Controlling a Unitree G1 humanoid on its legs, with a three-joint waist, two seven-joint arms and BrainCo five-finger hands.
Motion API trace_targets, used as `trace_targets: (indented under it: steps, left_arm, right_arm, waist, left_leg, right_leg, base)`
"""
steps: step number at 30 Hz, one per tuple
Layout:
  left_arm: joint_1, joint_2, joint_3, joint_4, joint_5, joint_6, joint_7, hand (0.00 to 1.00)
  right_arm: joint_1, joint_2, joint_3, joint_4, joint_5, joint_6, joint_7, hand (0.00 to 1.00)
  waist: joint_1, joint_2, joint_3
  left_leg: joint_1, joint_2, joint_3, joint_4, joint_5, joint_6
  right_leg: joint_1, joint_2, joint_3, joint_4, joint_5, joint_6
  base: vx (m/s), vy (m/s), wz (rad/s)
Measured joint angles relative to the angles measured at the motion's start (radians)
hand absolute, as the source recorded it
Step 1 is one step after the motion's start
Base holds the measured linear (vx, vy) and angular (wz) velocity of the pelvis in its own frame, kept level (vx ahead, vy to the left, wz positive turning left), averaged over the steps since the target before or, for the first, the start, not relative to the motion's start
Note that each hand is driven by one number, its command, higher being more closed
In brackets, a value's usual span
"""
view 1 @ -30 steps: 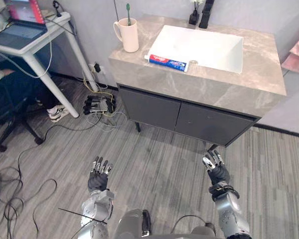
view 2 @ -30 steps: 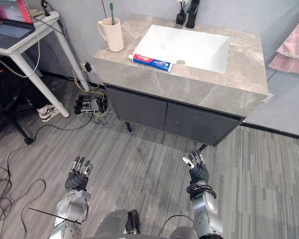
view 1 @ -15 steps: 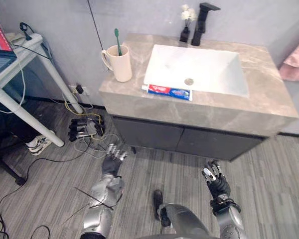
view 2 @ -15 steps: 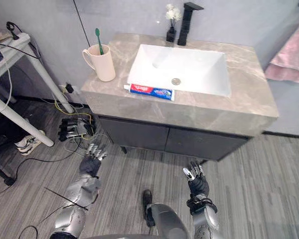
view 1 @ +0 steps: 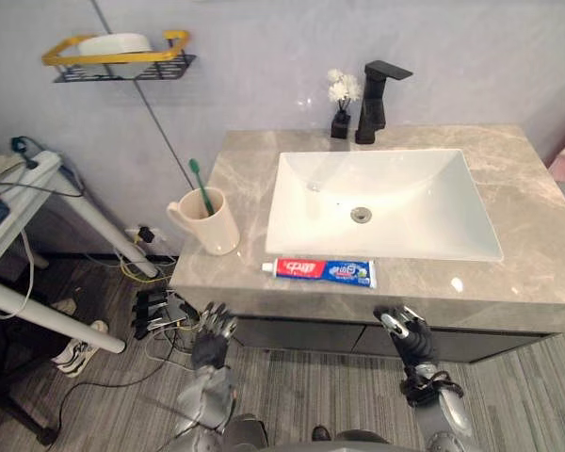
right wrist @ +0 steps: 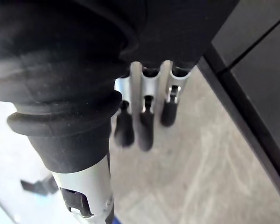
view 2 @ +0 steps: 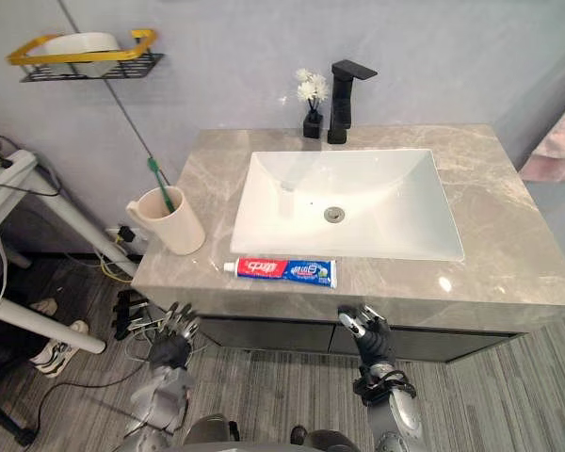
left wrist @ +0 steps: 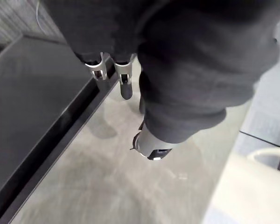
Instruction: Organize washtable
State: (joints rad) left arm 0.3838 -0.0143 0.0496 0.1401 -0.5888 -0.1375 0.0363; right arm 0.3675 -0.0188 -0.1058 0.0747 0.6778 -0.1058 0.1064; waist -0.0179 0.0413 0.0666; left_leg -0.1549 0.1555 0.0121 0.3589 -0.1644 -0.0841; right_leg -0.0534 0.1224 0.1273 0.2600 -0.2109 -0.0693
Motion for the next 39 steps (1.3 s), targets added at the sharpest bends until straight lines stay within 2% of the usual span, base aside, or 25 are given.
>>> trace_targets:
  steps: [4, 6, 7, 9, 10, 11, 12, 13, 14, 15, 17, 18, 19, 21, 23, 24, 26, 27, 28, 29, 31, 32, 34, 35, 39]
  left_arm:
    - [0.062, 0.002, 0.003, -0.027, -0.005, 0.002, -0.001, 0.0]
    - [0.077, -0.001, 0.017, -0.044, -0.002, 0.003, 0.0, 0.0]
    - [0.086, 0.008, 0.032, -0.054, 0.006, 0.005, 0.001, 0.0]
    - [0.07, 0.013, 0.03, -0.06, 0.012, 0.013, 0.0, 0.0]
    - [0.06, 0.004, 0.028, -0.072, 0.011, 0.013, -0.006, 0.0]
    - [0.049, -0.018, 0.034, -0.075, 0.011, 0.013, -0.017, 0.0]
    - [0.038, -0.024, 0.04, -0.073, 0.011, 0.011, -0.021, 0.0]
    - [0.02, -0.02, 0.043, -0.071, 0.011, 0.01, -0.022, 0.0]
    - [0.015, -0.017, 0.043, -0.071, 0.011, 0.01, -0.025, 0.0]
    - [0.001, -0.009, 0.062, -0.07, 0.011, 0.005, -0.035, 0.0]
    - [-0.02, -0.004, 0.085, -0.068, 0.01, -0.008, -0.036, 0.0]
    - [-0.036, 0.008, 0.095, -0.065, 0.01, -0.024, -0.035, 0.0]
    - [-0.061, 0.024, 0.098, -0.046, 0.01, -0.027, -0.034, 0.0]
    - [-0.102, 0.006, 0.107, -0.013, 0.009, -0.026, -0.033, 0.0]
    - [-0.114, -0.027, 0.096, 0.009, 0.007, -0.024, -0.032, 0.0]
    - [-0.117, -0.031, 0.087, 0.011, 0.006, -0.023, -0.032, 0.0]
    - [-0.124, -0.031, 0.053, 0.012, -0.004, -0.024, -0.032, 0.0]
    - [-0.124, -0.031, 0.044, 0.014, -0.01, -0.024, -0.032, 0.0]
    - [-0.125, -0.029, 0.026, 0.019, -0.017, -0.024, -0.034, 0.0]
    - [-0.125, -0.03, 0.017, 0.02, -0.027, -0.024, -0.037, 0.0]
    - [-0.126, -0.026, 0.017, 0.021, -0.029, -0.025, -0.037, 0.0]
    - [-0.129, -0.023, 0.007, 0.031, -0.029, -0.024, -0.038, 0.0]
    - [-0.129, -0.011, -0.004, 0.033, -0.029, -0.024, -0.039, 0.0]
    - [-0.131, 0.0, -0.004, 0.033, -0.029, -0.024, -0.038, 0.0]
    - [-0.132, 0.039, -0.004, 0.043, -0.029, -0.024, -0.037, 0.0]
  right_arm:
    - [0.011, 0.043, -0.02, 0.0, 0.0, -0.003, 0.001, 0.0]
    - [-0.012, 0.051, -0.003, -0.001, 0.0, -0.003, 0.005, 0.0]
    - [-0.014, 0.057, 0.016, -0.002, -0.001, -0.003, 0.007, 0.0]
    - [-0.013, 0.048, 0.032, -0.001, -0.004, -0.001, 0.007, 0.0]
    - [-0.013, 0.046, 0.032, 0.001, -0.005, 0.0, 0.007, 0.0]
    - [-0.034, 0.038, 0.028, 0.026, -0.012, -0.002, 0.011, 0.0]
    - [-0.055, 0.036, 0.028, 0.045, -0.017, -0.001, 0.013, 0.0]
    - [-0.084, 0.036, 0.027, 0.091, -0.024, -0.001, 0.022, 0.0]
    - [-0.095, 0.034, 0.027, 0.119, -0.026, -0.001, 0.024, 0.0]
    - [-0.118, 0.031, 0.026, 0.171, -0.037, 0.0, 0.025, 0.0]
    - [-0.138, 0.029, 0.026, 0.19, -0.043, 0.0, 0.025, 0.0]
    - [-0.147, 0.027, 0.027, 0.19, -0.05, 0.0, 0.026, 0.0]
    - [-0.152, 0.017, 0.025, 0.19, -0.053, -0.001, 0.026, 0.0]
    - [-0.188, -0.013, 0.025, 0.192, -0.056, 0.0, 0.025, 0.0]
    - [-0.208, -0.049, 0.019, 0.194, -0.056, -0.001, 0.023, 0.0]
    - [-0.205, -0.052, 0.007, 0.195, -0.056, -0.001, 0.023, 0.0]
    - [-0.193, -0.07, -0.017, 0.195, -0.06, -0.003, 0.018, 0.0]
    - [-0.189, -0.076, -0.02, 0.195, -0.061, -0.003, 0.018, 0.0]
    - [-0.184, -0.087, -0.038, 0.195, -0.063, -0.004, 0.016, 0.0]
    - [-0.185, -0.09, -0.053, 0.195, -0.064, -0.006, 0.008, 0.0]
    - [-0.18, -0.087, -0.055, 0.195, -0.065, -0.006, 0.003, 0.0]
    - [-0.171, -0.086, -0.063, 0.195, -0.064, -0.005, 0.001, 0.0]
    - [-0.158, -0.052, -0.084, 0.195, -0.062, -0.004, -0.003, 0.0]
    - [-0.156, -0.032, -0.081, 0.195, -0.061, -0.004, -0.003, 0.0]
    - [-0.141, 0.004, -0.08, 0.195, -0.06, -0.004, -0.004, 0.0]
  waist:
    - [0.006, -0.005, -0.011]
    - [0.012, 0.005, -0.004]
    - [0.016, -0.019, -0.011]
    - [0.01, -0.007, -0.009]
    - [0.016, -0.007, -0.008]
    - [0.036, 0.014, -0.004]
    - [0.037, 0.019, 0.004]
    - [0.035, 0.009, 0.0]
    - [0.037, 0.003, -0.003]
    - [0.039, -0.006, -0.011]
    - [0.04, -0.011, -0.019]
    - [0.047, -0.03, -0.031]
    - [0.059, -0.061, -0.051]
    - [0.066, -0.048, -0.052]
    - [0.051, -0.021, -0.043]
    - [0.045, -0.019, -0.041]
    - [0.027, -0.021, -0.037]
    - [0.028, -0.031, -0.031]
    - [0.031, -0.035, -0.03]
    - [0.03, -0.035, -0.03]
    - [0.028, -0.035, -0.029]
    - [0.022, -0.027, -0.03]
    - [-0.002, -0.031, -0.032]
    - [-0.005, -0.05, -0.029]
    - [0.001, -0.071, -0.031]
  left_leg:
    - [0.057, 0.016, 0.099, -0.112, -0.002, -0.001]
    - [0.062, 0.037, 0.152, -0.125, -0.003, -0.001]
    - [0.057, 0.026, 0.188, -0.109, -0.012, -0.001]
    - [0.03, 0.038, 0.187, -0.056, -0.041, 0.009]
    - [0.023, 0.04, 0.194, -0.046, -0.04, 0.011]
    - [0.028, 0.068, 0.206, -0.061, -0.037, 0.015]
    - [0.031, 0.075, 0.209, -0.063, -0.038, 0.015]
    - [0.029, 0.075, 0.211, -0.059, -0.035, 0.011]
    - [0.027, 0.074, 0.21, -0.058, -0.034, 0.009]
    - [0.026, 0.078, 0.201, -0.056, -0.032, 0.006]
    - [0.008, 0.089, 0.184, -0.047, -0.025, -0.007]
    - [-0.026, 0.093, 0.178, -0.034, -0.011, -0.031]
    - [-0.071, 0.093, 0.16, -0.016, 0.009, -0.066]
    - [-0.115, 0.128, 0.132, -0.049, 0.078, -0.095]
    - [-0.112, 0.159, 0.096, -0.106, 0.163, -0.07]
    - [-0.108, 0.164, 0.081, -0.121, 0.192, -0.062]
    - [-0.102, 0.175, 0.039, -0.138, 0.276, -0.008]
    - [-0.097, 0.17, 0.035, -0.129, 0.274, -0.01]
    - [-0.09, 0.138, 0.026, -0.091, 0.234, -0.038]
    - [-0.092, 0.104, 0.037, -0.042, 0.183, -0.037]
    - [-0.092, 0.091, 0.058, -0.004, 0.121, -0.027]
    - [-0.08, 0.088, 0.058, -0.018, 0.09, -0.05]
    - [-0.051, 0.064, 0.064, -0.091, 0.083, -0.063]
    - [-0.043, 0.049, 0.067, -0.12, 0.096, -0.083]
    - [-0.044, 0.037, 0.066, -0.123, 0.099, -0.086]
  right_leg:
    - [-0.075, 0.013, 0.074, 0.076, 0.039, 0.086]
    - [-0.167, 0.009, 0.067, 0.1, 0.005, 0.092]
    - [-0.181, -0.041, 0.068, 0.003, 0.101, 0.121]
    - [-0.179, -0.048, 0.043, -0.02, 0.159, 0.107]
    - [-0.179, -0.046, 0.048, -0.029, 0.169, 0.12]
    - [-0.162, -0.036, 0.058, -0.055, 0.176, 0.143]
    - [-0.175, -0.044, 0.035, 0.018, 0.149, 0.113]
    - [-0.205, -0.089, 0.016, 0.222, 0.054, 0.081]
    - [-0.2, -0.123, 0.009, 0.285, 0.022, 0.102]
    - [-0.162, -0.211, 0.012, 0.343, -0.015, 0.135]
    - [-0.126, -0.287, 0.014, 0.349, -0.02, 0.139]
    - [-0.103, -0.34, 0.014, 0.308, 0.01, 0.121]
    - [-0.074, -0.361, 0.02, 0.208, 0.006, 0.193]
    - [-0.046, -0.335, -0.022, 0.08, -0.059, 0.29]
    - [-0.016, -0.289, -0.047, 0.029, -0.069, 0.277]
    - [-0.006, -0.276, -0.05, 0.028, -0.069, 0.277]
    - [-0.001, -0.241, -0.086, 0.075, -0.066, 0.272]
    - [-0.001, -0.241, -0.092, 0.084, -0.065, 0.27]
    - [0.003, -0.254, -0.096, 0.091, -0.068, 0.257]
    - [0.003, -0.269, -0.096, 0.087, -0.076, 0.236]
    - [0.012, -0.284, -0.096, 0.07, -0.102, 0.189]
    - [0.025, -0.288, -0.097, 0.045, -0.108, 0.179]
    - [0.033, -0.31, -0.112, 0.035, -0.106, 0.182]
    - [0.034, -0.324, -0.112, 0.022, -0.098, 0.193]
    - [0.069, -0.337, -0.116, -0.041, -0.057, 0.203]
  base:
    - [0.1, 0.212, -0.57]
    - [-0.04, 0.119, -0.85]
    - [-0.07, 0.035, -0.47]
    - [-0.12, -0.013, -0.04]
    - [-0.16, -0.045, -0.05]
    - [-0.14, -0.008, -0.21]
    - [-0.14, 0.001, -0.2]
    - [-0.1, -0.003, -0.03]
    - [-0.21, -0.106, 0.07]
    - [-0.18, -0.157, 0.04]
    - [-0.14, -0.24, 0.04]
    - [-0.12, -0.412, 0.03]
    - [-0.12, -0.434, 0.05]
    - [-0.1, -0.41, 0.05]
    - [-0.08, -0.292, 0.2]
    - [-0.09, -0.275, 0.52]
    - [-0.1, -0.272, 0.46]
    - [-0.04, -0.153, 0.08]
    - [0.0, -0.054, -0.08]
    - [0.01, -0.011, -0.14]
    - [0.01, 0.06, -0.24]
    - [0.0, 0.101, -0.11]
    - [-0.02, 0.14, 0.22]
    - [-0.03, 0.138, 0.2]
    - [-0.01, 0.1, 0.04]
